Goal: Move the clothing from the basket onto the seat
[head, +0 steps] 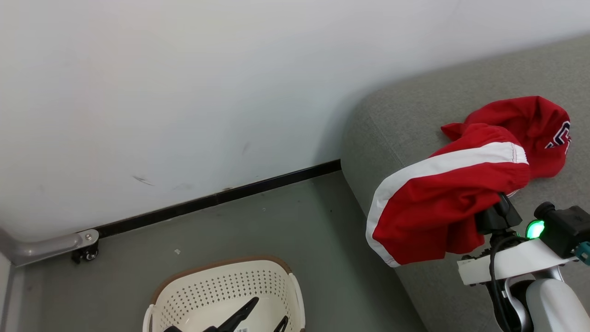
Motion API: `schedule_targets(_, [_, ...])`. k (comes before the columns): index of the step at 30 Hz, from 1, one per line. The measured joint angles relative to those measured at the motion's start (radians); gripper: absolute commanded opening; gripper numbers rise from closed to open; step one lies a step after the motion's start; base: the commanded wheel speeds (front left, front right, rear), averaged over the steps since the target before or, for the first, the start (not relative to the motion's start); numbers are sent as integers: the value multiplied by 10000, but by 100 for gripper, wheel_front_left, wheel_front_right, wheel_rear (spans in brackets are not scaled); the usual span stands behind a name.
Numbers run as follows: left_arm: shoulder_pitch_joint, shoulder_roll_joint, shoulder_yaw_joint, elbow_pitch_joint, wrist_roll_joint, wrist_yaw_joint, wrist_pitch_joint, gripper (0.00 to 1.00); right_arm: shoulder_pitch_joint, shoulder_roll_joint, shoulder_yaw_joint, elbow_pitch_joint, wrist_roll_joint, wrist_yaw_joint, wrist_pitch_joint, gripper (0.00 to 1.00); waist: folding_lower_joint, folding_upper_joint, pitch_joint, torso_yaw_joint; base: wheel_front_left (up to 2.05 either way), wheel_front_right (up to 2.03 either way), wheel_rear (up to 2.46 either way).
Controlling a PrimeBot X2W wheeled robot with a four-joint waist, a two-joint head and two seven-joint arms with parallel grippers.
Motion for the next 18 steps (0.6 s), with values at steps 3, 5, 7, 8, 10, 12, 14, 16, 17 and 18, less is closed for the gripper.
schedule_targets(3, [0, 8, 6, -4, 0, 0, 0, 100, 33, 6, -29, -12, -4, 0, 0, 0, 0, 0, 28, -224, 0, 0, 0])
schedule_targets(5, [0, 8, 23, -12, 0, 0, 0, 100, 56, 13, -56, -17, -35, 0, 0, 0, 0, 0, 48, -372, 0, 0, 0])
schedule_targets(7, [0, 10, 50, -31, 0, 0, 0, 100, 180, 17, -94, -35, -73, 0, 0, 0, 0, 0, 68, -520, 0, 0, 0])
schedule_targets(8, [-1, 10, 65, -36, 0, 0, 0, 100, 224, 25, -113, -31, -75, 0, 0, 0, 0, 0, 78, -590, 0, 0, 0])
schedule_targets(10, [-1, 10, 96, -42, 0, 0, 0, 100, 228, 25, -146, -40, -75, 0, 0, 0, 0, 0, 100, -732, 0, 0, 0])
schedule_targets(12, [-1, 13, 127, -44, 0, 0, 0, 100, 229, 29, -153, -48, -75, 0, 0, 0, 0, 0, 122, -872, 0, 0, 0])
schedule_targets(14, [-1, 12, 159, -52, 0, 0, 0, 100, 229, 29, -161, -56, -75, 0, 0, 0, 0, 0, 143, -1009, 0, 0, 0])
schedule_targets(16, [-1, 12, 184, -65, 0, 0, 0, 100, 229, 31, -178, -69, -75, 0, 0, 0, 0, 0, 164, -1144, 0, 0, 0])
schedule_targets(17, [-1, 10, 198, -73, 0, 0, 0, 100, 229, 31, -184, -73, -75, 0, 0, 0, 0, 0, 174, -1211, 0, 0, 0])
schedule_targets(18, [-1, 12, 207, -86, 0, 0, 0, 100, 229, 33, -184, -77, -75, 0, 0, 0, 0, 0, 185, -1278, 0, 0, 0])
